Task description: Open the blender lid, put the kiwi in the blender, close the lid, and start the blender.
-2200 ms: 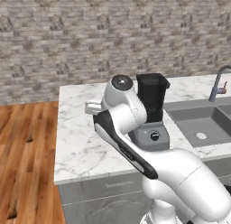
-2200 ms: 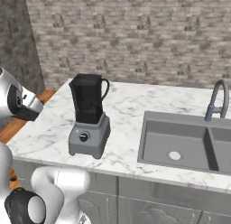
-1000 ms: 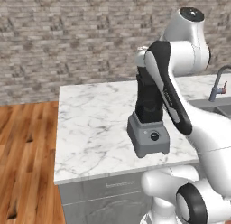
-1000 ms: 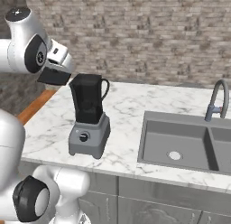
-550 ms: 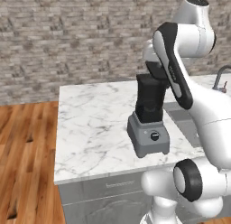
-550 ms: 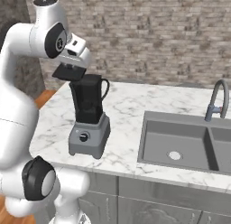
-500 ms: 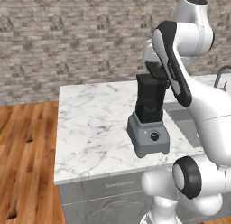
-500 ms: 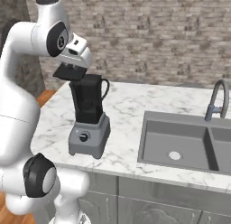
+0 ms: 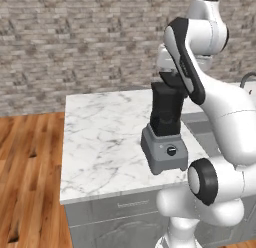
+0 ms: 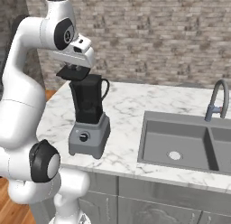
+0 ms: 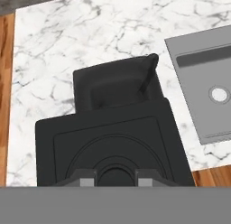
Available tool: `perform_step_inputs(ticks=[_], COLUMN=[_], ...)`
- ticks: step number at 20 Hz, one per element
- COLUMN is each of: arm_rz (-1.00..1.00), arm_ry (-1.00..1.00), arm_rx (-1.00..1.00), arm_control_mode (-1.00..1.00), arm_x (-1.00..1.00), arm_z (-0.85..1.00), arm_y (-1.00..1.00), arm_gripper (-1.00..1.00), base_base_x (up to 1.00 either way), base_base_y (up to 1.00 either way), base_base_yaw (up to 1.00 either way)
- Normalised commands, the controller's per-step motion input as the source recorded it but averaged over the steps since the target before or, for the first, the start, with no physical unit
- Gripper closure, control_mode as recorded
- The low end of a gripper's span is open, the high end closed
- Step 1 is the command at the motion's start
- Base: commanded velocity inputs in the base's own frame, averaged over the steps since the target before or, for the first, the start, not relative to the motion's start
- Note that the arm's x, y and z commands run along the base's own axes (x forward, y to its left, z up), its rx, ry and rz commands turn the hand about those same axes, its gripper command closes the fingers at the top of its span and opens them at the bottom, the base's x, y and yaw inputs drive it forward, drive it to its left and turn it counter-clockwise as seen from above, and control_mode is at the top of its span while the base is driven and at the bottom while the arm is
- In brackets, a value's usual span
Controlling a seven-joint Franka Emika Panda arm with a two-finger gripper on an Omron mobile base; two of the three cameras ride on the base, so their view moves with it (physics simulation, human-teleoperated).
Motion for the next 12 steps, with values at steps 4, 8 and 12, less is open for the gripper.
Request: perform_step_inputs(ticks=[4,8,12], arm_rz=[0.0,0.0,0.0], arm_ry=[0.0,0.0,0.0], arm_rx=[0.0,0.0,0.0], arm_control_mode=[-1.0,-1.0,-1.0], arm_x=[0.02,0.23,0.25], arm_z=[-0.4,-0.17,-0.01], arm_y=[-0.02,-0.19,-0.2], arm_gripper=[1.0,1.0,1.0], base_base_x=[0.0,0.0,0.0], base_base_y=[0.0,0.0,0.0], base_base_yaw=[0.0,0.0,0.0])
